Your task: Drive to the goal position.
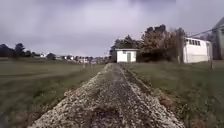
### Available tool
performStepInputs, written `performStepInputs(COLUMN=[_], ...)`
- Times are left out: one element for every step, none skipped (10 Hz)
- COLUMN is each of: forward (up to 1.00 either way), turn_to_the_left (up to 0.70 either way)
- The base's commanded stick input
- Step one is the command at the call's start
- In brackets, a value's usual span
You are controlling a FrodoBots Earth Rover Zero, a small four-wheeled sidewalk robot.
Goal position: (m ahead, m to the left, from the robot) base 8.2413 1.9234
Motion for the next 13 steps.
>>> performStepInputs(forward=[0.67, 0.67, 0.67, 0.67, 0.67, 0.67, 0.67, 0.66, 0.65, 0.64, 0.63, 0.64, 0.65], turn_to_the_left=[0.00, 0.00, 0.00, 0.00, -0.14, -0.31, -0.33, -0.33, -0.32, -0.16, 0.00, 0.00, 0.00])
